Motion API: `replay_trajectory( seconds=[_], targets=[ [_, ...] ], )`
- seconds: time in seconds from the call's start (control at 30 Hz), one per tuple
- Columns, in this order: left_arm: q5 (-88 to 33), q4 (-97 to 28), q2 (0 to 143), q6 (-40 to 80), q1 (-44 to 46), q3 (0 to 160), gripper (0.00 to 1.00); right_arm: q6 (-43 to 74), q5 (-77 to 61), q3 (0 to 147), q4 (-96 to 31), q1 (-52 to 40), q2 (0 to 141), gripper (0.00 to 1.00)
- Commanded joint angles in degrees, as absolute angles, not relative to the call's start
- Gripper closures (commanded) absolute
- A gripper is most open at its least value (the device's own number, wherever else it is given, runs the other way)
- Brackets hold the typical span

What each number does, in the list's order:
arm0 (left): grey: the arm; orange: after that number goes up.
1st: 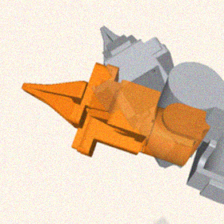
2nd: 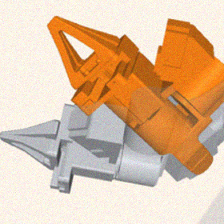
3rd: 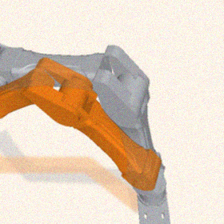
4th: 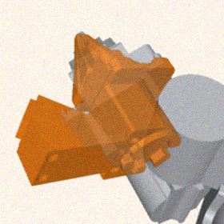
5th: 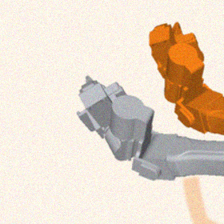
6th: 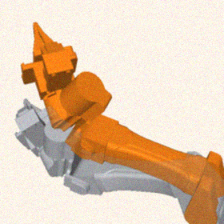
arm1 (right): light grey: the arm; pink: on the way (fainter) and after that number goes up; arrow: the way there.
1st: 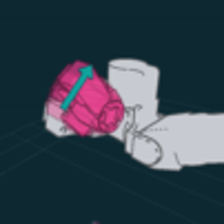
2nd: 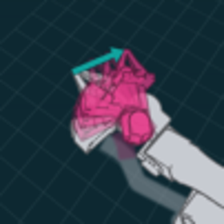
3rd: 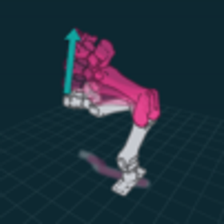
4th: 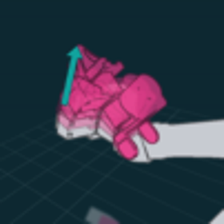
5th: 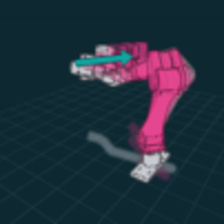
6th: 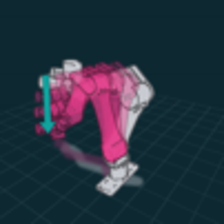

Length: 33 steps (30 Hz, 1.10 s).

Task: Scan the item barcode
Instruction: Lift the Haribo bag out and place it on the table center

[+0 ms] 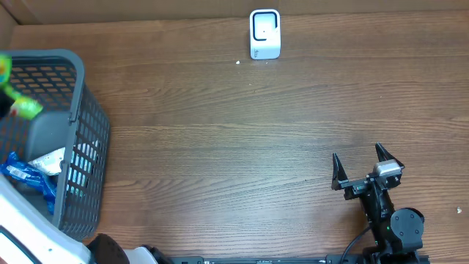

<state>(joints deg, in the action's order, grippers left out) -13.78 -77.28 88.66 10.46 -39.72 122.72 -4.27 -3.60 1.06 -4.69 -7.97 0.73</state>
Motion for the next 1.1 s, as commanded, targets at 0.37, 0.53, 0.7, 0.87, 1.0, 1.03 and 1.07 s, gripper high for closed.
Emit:
replay_trajectory(
  seconds=[0.37,0.53,0.7,0.87,1.0,1.03,1.07],
  targets=[
    [-7.6,-88.3,88.5,16.4,-3.8,124.4,0.96,-4.3,-3.2,0.4,-4.4,-8.3,0.2,0.00],
    [-5.0,-84.0,89.4,22.4,6.8,112.4,0.96,-4.3,-3.2,0.4,-4.4,-8.3,0.2,0.00],
    [0.7,-75.2,91.7,28.9,14.2,100.5,0.96,-4.3,-3.2,0.4,-4.4,-8.3,0.2,0.00],
    [1.1,-65.3,96.2,32.0,16.7,92.8,0.96,-4.4,-3.2,0.4,-4.4,-8.3,0.2,0.00],
    [1.1,-58.0,101.1,33.8,18.2,90.0,0.96,-4.4,-3.2,0.4,-4.4,-8.3,0.2,0.00],
    [1.1,-56.9,102.4,34.2,18.5,90.0,0.96,-4.4,-3.2,0.4,-4.4,-8.3,0.2,0.00],
    [1.0,-56.0,103.6,34.5,18.9,90.0,0.96,-4.3,-3.2,0.4,-4.4,-8.3,0.2,0.00]
  ],
)
